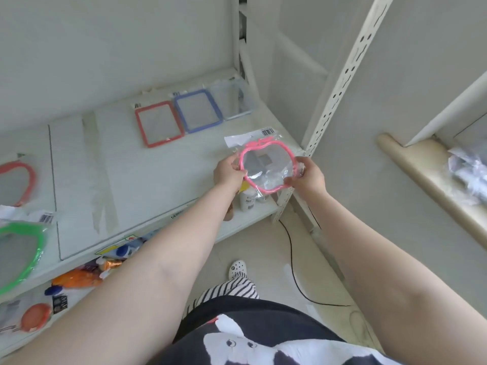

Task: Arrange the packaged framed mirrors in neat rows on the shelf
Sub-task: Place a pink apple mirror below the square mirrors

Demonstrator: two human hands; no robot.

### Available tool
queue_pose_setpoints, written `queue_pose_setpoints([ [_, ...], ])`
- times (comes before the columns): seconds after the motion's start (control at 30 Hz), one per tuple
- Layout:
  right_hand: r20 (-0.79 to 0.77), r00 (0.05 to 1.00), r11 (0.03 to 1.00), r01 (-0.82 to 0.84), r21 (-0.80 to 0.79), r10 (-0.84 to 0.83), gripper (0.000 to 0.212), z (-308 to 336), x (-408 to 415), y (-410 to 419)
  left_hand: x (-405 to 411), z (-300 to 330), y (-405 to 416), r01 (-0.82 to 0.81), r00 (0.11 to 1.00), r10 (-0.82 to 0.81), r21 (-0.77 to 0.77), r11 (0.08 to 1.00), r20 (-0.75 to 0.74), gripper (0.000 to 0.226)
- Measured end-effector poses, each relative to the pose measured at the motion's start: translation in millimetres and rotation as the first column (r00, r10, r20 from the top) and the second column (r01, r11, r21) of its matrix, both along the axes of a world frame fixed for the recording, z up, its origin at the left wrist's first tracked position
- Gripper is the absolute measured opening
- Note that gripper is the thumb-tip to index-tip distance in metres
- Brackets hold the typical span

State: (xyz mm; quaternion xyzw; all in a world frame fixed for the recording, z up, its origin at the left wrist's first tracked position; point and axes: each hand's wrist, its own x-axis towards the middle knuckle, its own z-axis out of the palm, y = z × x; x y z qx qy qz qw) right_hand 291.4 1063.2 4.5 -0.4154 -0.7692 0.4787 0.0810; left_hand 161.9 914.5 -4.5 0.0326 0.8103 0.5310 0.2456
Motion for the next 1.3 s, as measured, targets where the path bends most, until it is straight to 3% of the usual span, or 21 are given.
queue_pose_setpoints([
  [0.23, 0.017, 0.999, 0.998, 0.033, 0.049, -0.034, 0.066, 3, -68, 41, -70, -1, 48, -0.006, 0.999, 0.002, -0.08, 0.997, -0.044, 0.039],
  [0.6, 0.16, 0.985, 0.998, -0.062, 0.011, 0.059, 0.069, -30, -126, 74, -117, -35, 73, -0.065, 0.997, 0.07, -0.148, 0.987, 0.024, 0.036],
  [0.73, 0.214, 0.971, 0.992, -0.118, 0.05, 0.105, 0.069, -36, -133, 81, -119, -41, 77, -0.078, 0.996, 0.083, -0.193, 0.978, 0.017, 0.043],
  [1.0, 0.27, 0.953, 0.98, -0.171, 0.1, 0.139, 0.078, -40, -132, 87, -108, -42, 80, -0.148, 0.989, 0.146, -0.261, 0.954, -0.027, 0.079],
  [1.3, 0.291, 0.934, 0.964, -0.244, 0.104, 0.205, 0.081, -35, -130, 85, -96, -42, 84, -0.108, 0.994, 0.103, -0.266, 0.958, -0.033, 0.07],
])
